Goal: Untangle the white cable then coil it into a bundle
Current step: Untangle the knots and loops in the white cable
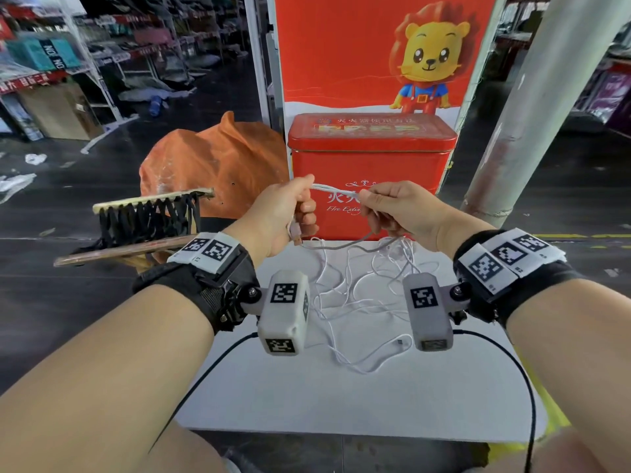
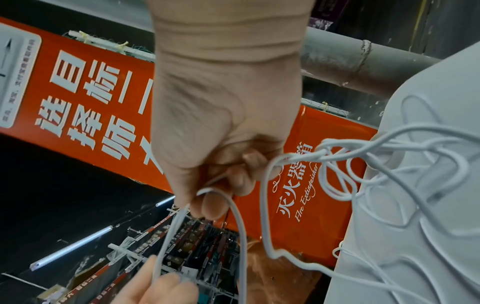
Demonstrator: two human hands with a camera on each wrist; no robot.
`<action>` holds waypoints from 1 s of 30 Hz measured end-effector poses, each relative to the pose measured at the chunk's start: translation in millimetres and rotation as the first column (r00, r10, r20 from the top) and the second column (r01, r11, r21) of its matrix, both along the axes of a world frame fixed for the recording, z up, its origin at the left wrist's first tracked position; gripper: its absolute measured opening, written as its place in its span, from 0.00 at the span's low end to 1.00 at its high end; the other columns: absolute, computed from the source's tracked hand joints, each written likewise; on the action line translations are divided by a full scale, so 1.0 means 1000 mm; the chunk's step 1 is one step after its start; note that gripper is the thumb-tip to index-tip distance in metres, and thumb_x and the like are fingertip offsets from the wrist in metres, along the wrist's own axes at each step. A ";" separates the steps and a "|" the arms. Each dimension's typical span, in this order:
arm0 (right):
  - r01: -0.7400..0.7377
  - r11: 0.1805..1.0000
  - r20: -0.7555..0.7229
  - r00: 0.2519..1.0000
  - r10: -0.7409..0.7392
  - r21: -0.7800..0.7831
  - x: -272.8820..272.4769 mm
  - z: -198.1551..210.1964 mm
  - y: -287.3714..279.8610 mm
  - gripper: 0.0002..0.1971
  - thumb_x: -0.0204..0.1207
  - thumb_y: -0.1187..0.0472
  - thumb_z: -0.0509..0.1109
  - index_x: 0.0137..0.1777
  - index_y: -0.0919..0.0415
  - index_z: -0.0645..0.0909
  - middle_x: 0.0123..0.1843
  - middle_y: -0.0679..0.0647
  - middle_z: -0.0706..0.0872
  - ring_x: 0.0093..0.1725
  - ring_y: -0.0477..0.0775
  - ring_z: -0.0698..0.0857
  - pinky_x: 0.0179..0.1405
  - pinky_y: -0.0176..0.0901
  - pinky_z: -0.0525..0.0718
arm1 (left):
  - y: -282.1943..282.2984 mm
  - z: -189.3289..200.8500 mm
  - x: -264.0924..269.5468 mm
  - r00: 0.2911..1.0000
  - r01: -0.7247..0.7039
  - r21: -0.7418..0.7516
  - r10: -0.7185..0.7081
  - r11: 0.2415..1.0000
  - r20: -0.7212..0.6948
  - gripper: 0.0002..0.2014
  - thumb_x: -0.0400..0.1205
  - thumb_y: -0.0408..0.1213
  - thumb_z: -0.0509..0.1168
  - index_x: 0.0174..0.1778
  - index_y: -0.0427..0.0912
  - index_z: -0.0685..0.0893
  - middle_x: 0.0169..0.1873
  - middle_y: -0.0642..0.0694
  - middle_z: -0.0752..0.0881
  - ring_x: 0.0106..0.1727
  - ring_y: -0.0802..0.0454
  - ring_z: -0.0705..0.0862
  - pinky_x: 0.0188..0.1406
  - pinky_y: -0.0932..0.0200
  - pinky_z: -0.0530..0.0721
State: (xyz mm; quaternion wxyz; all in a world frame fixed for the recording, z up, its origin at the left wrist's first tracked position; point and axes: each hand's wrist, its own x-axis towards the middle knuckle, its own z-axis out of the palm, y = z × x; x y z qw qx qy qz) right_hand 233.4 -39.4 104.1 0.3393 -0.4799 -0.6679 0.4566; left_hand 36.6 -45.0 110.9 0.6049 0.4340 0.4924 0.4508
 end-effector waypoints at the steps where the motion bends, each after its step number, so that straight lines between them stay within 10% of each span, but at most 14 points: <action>1: 0.026 1.000 -0.012 1.000 -0.026 -0.011 0.001 0.000 0.000 0.16 0.83 0.54 0.63 0.35 0.61 0.79 0.22 0.52 0.82 0.19 0.47 0.68 0.16 0.33 0.63 | -0.001 0.000 -0.001 0.999 0.030 0.001 -0.030 1.000 -0.035 0.23 0.85 0.47 0.60 0.24 0.46 0.65 0.18 0.52 0.64 0.18 0.56 0.63 0.17 0.67 0.68; 10: 0.025 0.998 -0.104 0.994 -0.031 -0.060 0.005 -0.002 -0.003 0.15 0.85 0.55 0.58 0.37 0.59 0.73 0.26 0.65 0.84 0.11 0.48 0.60 0.19 0.42 0.49 | -0.007 0.005 -0.013 0.933 0.290 0.012 -0.280 0.957 -0.225 0.18 0.83 0.49 0.62 0.29 0.45 0.72 0.16 0.55 0.59 0.16 0.58 0.58 0.19 0.66 0.67; 16: 0.068 0.995 -0.196 0.977 -0.081 -0.076 0.003 0.000 -0.001 0.14 0.82 0.49 0.63 0.37 0.55 0.74 0.23 0.55 0.82 0.23 0.55 0.70 0.19 0.37 0.67 | -0.006 0.008 -0.009 0.981 0.191 0.043 -0.189 0.981 -0.043 0.22 0.85 0.50 0.60 0.26 0.46 0.67 0.19 0.53 0.65 0.17 0.59 0.62 0.17 0.68 0.68; 23: 0.117 0.991 -0.130 0.984 -0.124 -0.059 0.011 -0.001 -0.001 0.14 0.82 0.53 0.64 0.37 0.59 0.73 0.23 0.59 0.83 0.11 0.48 0.63 0.14 0.31 0.58 | -0.011 0.006 -0.013 0.960 0.275 0.038 -0.272 0.961 -0.071 0.17 0.83 0.47 0.62 0.38 0.36 0.83 0.11 0.53 0.62 0.12 0.59 0.60 0.38 0.62 0.87; 30: 0.189 0.981 0.102 0.976 -0.193 0.048 -0.004 0.004 -0.006 0.16 0.85 0.51 0.56 0.39 0.57 0.72 0.20 0.56 0.76 0.13 0.49 0.63 0.15 0.33 0.61 | -0.011 0.002 -0.001 0.849 0.414 0.016 -0.380 0.910 -0.367 0.15 0.83 0.52 0.60 0.48 0.43 0.80 0.18 0.53 0.65 0.13 0.60 0.59 0.30 0.59 0.75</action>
